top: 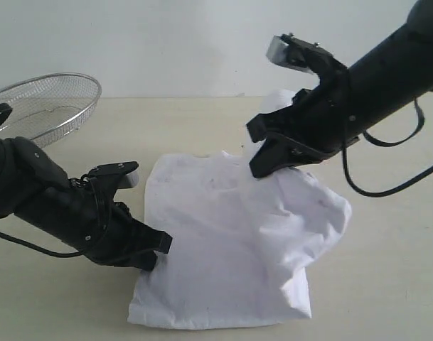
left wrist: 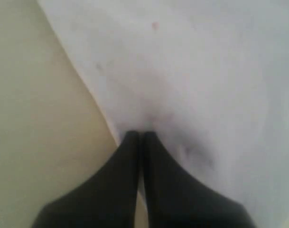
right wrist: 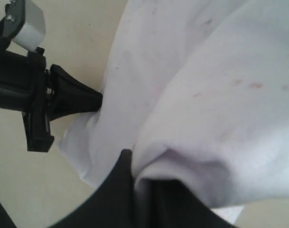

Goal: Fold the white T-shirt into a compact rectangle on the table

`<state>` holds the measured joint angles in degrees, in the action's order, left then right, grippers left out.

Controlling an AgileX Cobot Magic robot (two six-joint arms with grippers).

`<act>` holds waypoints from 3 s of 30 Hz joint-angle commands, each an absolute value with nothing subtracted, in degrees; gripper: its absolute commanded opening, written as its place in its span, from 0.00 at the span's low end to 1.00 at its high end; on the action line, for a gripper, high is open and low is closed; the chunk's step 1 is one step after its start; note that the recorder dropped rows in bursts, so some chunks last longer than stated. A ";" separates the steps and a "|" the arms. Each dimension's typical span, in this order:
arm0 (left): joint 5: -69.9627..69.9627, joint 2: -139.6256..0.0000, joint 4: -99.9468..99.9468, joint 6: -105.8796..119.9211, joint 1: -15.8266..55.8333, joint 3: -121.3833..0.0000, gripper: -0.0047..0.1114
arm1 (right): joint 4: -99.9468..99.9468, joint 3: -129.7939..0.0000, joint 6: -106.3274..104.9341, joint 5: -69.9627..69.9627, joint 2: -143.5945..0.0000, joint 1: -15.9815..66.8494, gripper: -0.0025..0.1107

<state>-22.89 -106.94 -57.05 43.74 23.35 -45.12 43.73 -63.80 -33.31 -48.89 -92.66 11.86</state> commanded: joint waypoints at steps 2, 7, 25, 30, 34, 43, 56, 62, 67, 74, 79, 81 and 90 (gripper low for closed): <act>-22.47 -108.34 -56.73 44.12 24.07 -44.79 0.08 | 43.61 -63.56 -30.11 -37.94 -93.55 18.61 0.02; -22.72 -108.34 -56.60 44.12 24.07 -44.79 0.08 | 43.16 -63.56 -28.95 -37.28 -98.12 21.31 0.02; -28.11 -76.82 -22.59 14.12 23.86 -44.79 0.08 | 44.19 -63.56 -32.27 -38.84 -106.85 21.29 0.17; -34.60 -64.36 -7.42 -1.85 23.86 -44.79 0.08 | 46.62 -63.56 -34.76 -38.95 -107.76 23.54 0.45; -36.90 -58.25 -3.04 -5.67 23.86 -44.79 0.08 | 47.50 -64.55 -34.98 -38.14 -107.76 26.77 0.59; -42.48 -56.79 -3.06 -6.51 23.86 -44.57 0.08 | 47.16 -68.29 -27.40 -37.00 -107.80 29.88 0.63; -40.30 -57.13 -3.16 -6.62 23.86 -44.57 0.08 | 50.08 -72.48 -28.51 -41.57 -107.89 32.94 0.63; -39.76 -57.64 -3.16 -6.62 23.86 -43.86 0.08 | 50.31 -77.56 -28.09 -43.78 -107.89 36.06 0.63; -37.15 -58.39 -4.02 -6.62 23.86 -40.49 0.08 | 45.58 -81.46 -23.41 -46.43 -107.89 35.47 0.62; -27.39 -67.36 -21.00 9.46 23.98 -37.12 0.08 | 14.34 -83.34 -8.17 -59.98 -107.78 28.88 0.04; -22.08 -79.47 -46.15 33.47 23.98 -39.31 0.08 | 7.47 -83.34 -6.31 -65.08 -107.78 24.43 0.02; -26.19 -87.01 -60.31 49.99 24.06 -43.35 0.08 | 5.30 -81.47 -6.69 -66.21 -107.48 23.86 0.02; -25.45 -108.15 -63.49 55.72 23.95 -53.75 0.08 | 11.31 -64.50 -6.91 -53.06 -101.85 23.98 0.02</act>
